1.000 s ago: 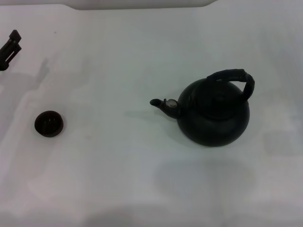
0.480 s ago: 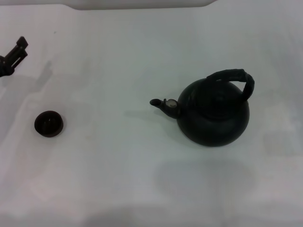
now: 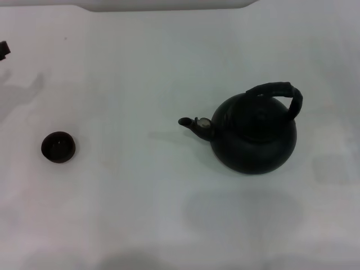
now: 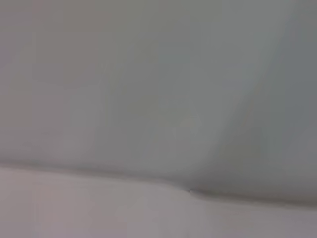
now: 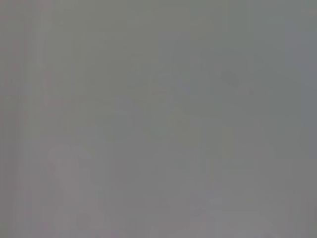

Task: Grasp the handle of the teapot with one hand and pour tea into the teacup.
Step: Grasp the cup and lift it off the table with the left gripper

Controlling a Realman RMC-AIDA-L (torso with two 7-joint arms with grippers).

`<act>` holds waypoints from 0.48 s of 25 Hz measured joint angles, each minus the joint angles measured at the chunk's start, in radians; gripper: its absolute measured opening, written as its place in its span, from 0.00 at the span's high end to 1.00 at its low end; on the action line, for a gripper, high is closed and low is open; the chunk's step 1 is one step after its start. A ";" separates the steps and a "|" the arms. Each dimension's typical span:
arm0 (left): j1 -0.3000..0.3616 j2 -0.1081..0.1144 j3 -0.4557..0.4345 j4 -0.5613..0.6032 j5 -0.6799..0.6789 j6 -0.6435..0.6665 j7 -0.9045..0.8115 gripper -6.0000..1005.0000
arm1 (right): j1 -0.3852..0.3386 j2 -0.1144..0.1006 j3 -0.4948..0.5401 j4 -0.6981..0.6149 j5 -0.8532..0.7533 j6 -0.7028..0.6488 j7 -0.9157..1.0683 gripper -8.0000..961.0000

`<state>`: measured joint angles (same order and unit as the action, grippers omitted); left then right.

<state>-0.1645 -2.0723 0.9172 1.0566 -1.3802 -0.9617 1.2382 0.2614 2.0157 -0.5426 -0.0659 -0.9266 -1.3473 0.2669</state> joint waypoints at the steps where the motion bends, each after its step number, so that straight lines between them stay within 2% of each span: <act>1: -0.007 0.003 0.000 0.048 0.091 -0.026 -0.106 0.17 | -0.001 0.000 0.000 0.000 0.000 0.000 0.000 0.10; 4: -0.049 0.013 -0.005 0.155 0.327 -0.125 -0.342 0.17 | -0.003 0.000 0.000 0.001 0.000 0.001 0.000 0.10; 6: -0.101 0.018 -0.006 0.218 0.502 -0.235 -0.482 0.17 | -0.004 0.001 -0.001 0.004 0.000 0.001 0.000 0.10; 12: -0.215 0.019 -0.006 0.275 0.713 -0.473 -0.589 0.16 | -0.004 0.001 -0.002 0.006 0.000 0.000 0.000 0.10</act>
<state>-0.3791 -2.0533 0.9113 1.3312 -0.6668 -1.4350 0.6488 0.2577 2.0170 -0.5444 -0.0596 -0.9265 -1.3470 0.2669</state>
